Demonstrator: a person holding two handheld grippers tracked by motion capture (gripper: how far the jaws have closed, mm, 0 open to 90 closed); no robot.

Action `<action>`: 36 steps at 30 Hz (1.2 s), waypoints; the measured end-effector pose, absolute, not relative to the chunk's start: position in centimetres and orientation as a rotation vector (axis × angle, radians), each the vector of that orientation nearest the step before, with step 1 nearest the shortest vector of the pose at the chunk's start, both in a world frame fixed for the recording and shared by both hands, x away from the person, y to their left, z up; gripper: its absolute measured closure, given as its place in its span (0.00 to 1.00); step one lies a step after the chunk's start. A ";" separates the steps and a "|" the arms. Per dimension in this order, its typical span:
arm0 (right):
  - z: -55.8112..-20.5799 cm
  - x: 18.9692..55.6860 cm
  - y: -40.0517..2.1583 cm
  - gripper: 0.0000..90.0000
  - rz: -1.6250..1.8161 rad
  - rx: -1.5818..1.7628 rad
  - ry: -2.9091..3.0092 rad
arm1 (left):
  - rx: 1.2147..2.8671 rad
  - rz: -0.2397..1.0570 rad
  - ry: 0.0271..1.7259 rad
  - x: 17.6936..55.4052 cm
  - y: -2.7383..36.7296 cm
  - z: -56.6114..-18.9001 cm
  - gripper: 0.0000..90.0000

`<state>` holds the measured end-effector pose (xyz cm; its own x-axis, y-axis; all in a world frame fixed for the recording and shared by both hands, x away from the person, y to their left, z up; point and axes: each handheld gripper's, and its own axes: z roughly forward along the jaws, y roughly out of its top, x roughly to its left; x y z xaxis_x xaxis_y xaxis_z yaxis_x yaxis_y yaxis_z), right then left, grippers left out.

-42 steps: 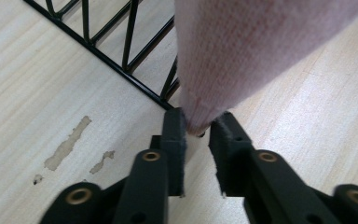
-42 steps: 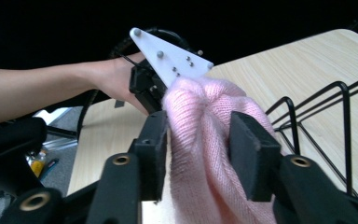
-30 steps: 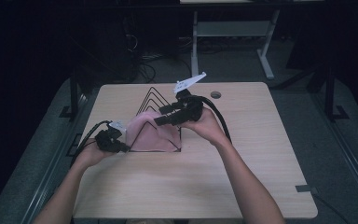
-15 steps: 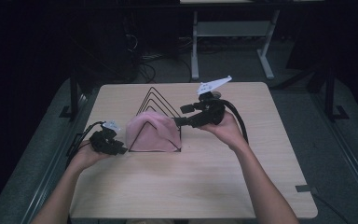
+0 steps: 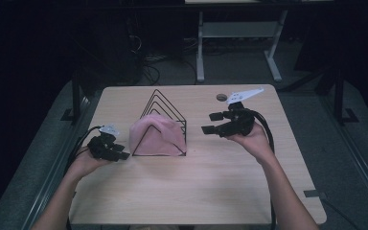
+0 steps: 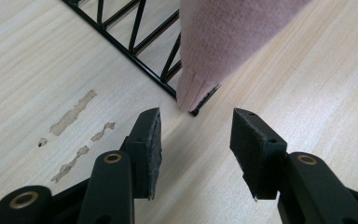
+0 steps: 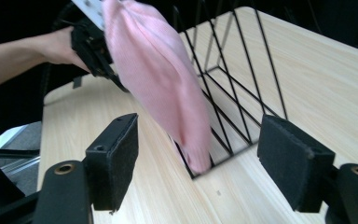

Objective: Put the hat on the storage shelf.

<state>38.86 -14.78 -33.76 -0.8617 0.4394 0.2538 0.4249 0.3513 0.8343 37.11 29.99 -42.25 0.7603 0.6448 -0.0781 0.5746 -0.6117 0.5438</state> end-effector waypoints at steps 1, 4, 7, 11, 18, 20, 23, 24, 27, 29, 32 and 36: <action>-34.0 38.8 -15.3 0.31 1.573 0.839 2.566 | 2.394 0.168 0.916 37.0 30.0 -42.3 0.59; -34.6 38.6 -16.3 0.31 1.569 0.871 2.557 | 2.399 0.170 0.908 36.7 30.0 -42.2 0.58; -35.3 38.2 -17.4 0.30 1.546 0.898 2.551 | 2.398 0.179 0.898 36.5 30.0 -42.0 0.56; -36.0 37.6 -18.8 0.29 1.535 0.927 2.529 | 2.381 0.195 0.894 36.1 29.8 -41.6 0.54; -36.9 36.5 -21.4 0.28 1.534 1.004 2.477 | 2.337 0.197 0.893 35.6 29.5 -41.2 0.47; -37.4 36.1 -22.1 0.28 1.512 1.019 2.477 | 2.330 0.193 0.862 35.2 29.5 -41.1 0.46; -38.3 35.5 -23.3 0.28 1.493 1.052 2.466 | 2.333 0.208 0.863 34.7 29.4 -41.2 0.44; -38.6 35.3 -23.7 0.28 1.492 1.069 2.463 | 2.332 0.207 0.863 34.6 29.5 -41.2 0.44; -39.5 34.5 -24.8 0.28 1.490 1.103 2.450 | 2.320 0.205 0.880 34.3 29.7 -41.5 0.43; -39.9 34.1 -25.3 0.28 1.488 1.114 2.442 | 2.310 0.207 0.888 34.0 29.8 -41.7 0.42; -40.7 33.1 -26.1 0.28 1.482 1.135 2.433 | 2.320 0.214 0.881 33.3 29.7 -42.2 0.42; -41.7 32.0 -26.9 0.28 1.476 1.164 2.428 | 2.328 0.227 0.890 32.4 29.5 -42.7 0.40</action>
<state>32.01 -26.85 -41.70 -0.7104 0.6327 0.3083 0.5650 0.2514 0.7859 32.45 29.47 -42.69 0.7573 0.6503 -0.0601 0.5424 -0.5750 0.6125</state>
